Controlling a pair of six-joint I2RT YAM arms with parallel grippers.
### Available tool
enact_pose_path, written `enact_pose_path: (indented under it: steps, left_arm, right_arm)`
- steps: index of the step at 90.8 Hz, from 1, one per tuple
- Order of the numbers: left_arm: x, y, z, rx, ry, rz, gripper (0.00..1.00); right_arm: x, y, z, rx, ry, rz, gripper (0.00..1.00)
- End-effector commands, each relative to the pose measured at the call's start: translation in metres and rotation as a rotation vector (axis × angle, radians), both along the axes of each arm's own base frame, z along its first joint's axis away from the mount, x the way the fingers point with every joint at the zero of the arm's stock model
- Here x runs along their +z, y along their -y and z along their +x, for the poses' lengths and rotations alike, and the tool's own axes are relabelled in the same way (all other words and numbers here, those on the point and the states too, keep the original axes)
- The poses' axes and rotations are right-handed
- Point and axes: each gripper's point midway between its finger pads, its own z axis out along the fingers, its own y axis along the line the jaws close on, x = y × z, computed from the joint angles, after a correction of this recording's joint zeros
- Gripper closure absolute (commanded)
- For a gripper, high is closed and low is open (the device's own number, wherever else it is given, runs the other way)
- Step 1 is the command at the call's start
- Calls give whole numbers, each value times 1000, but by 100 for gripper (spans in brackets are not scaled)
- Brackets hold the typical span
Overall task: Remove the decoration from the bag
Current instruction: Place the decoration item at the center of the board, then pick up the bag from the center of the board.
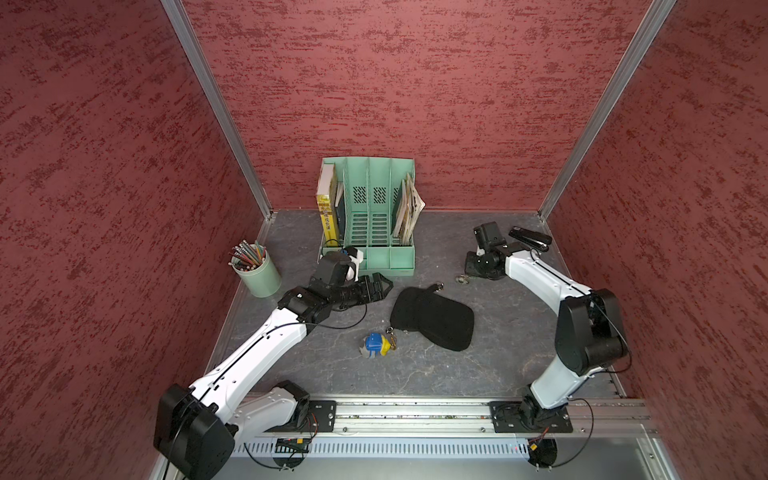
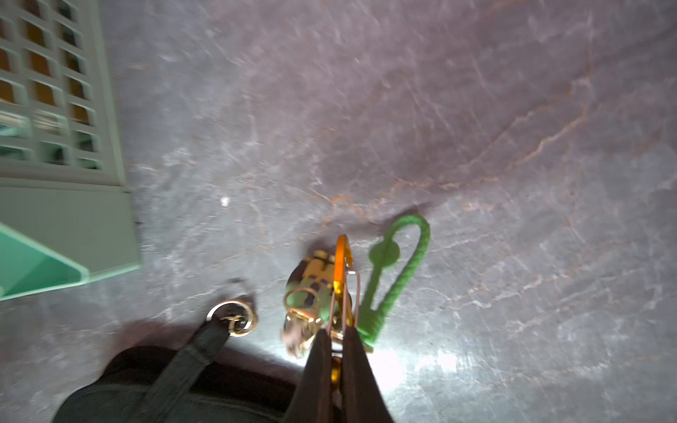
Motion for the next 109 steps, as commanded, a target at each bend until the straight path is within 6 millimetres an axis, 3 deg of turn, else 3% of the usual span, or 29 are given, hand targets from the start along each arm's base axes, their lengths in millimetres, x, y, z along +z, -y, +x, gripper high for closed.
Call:
enact_pose_path:
  steps: [1, 12, 23, 33, 41, 59, 77, 87, 109]
  left_arm:
    - [-19, 0, -5, -20, -20, 55, 5]
    - [-31, 5, -9, -37, -34, 70, 5]
    - [-35, 9, -11, -54, -32, 66, 5]
    - [-38, 10, -14, -76, -23, 89, 4]
    - [-45, 12, -20, -114, -5, 146, 4]
    - [-53, 31, -40, -253, 110, 327, 9]
    - [-67, 50, -50, -328, 159, 399, 19]
    - [-85, 54, -50, -336, 133, 428, 23]
    - [-110, 47, -45, -307, 91, 488, 25]
  right_arm:
    - [-4, 6, 5, -14, -46, -12, 100]
    - [-15, 2, 9, 4, -94, 4, 95]
    - [-16, 1, 10, 8, -104, 11, 79]
    - [-7, 2, 7, 13, -68, 14, 55]
    - [0, 3, 3, 33, -42, 13, 46]
    - [27, -11, -10, 92, 40, 107, 44]
    - [67, -58, -34, 212, 133, 390, 46]
    - [76, -84, -51, 275, 139, 501, 48]
    - [57, -112, -71, 293, 92, 580, 49]
